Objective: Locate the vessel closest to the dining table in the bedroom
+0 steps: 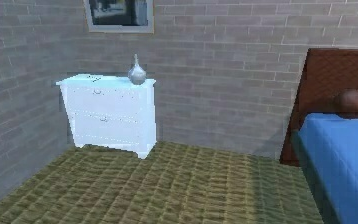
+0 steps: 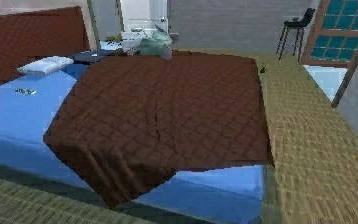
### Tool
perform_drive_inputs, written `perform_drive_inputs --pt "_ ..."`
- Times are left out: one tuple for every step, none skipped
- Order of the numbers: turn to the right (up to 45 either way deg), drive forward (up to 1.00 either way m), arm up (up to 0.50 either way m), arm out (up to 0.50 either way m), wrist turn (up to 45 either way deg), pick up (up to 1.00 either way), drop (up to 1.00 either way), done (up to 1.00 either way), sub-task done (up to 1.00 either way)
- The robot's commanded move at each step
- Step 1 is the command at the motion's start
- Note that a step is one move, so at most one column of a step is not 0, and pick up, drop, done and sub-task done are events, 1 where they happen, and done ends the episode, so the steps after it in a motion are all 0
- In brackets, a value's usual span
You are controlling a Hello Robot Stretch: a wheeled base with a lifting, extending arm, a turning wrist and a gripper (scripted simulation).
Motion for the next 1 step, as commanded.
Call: perform_drive_inputs --pt "33.0 0.00 0.00 0.00 0.0 0.00 0.00 0.00 0.00"
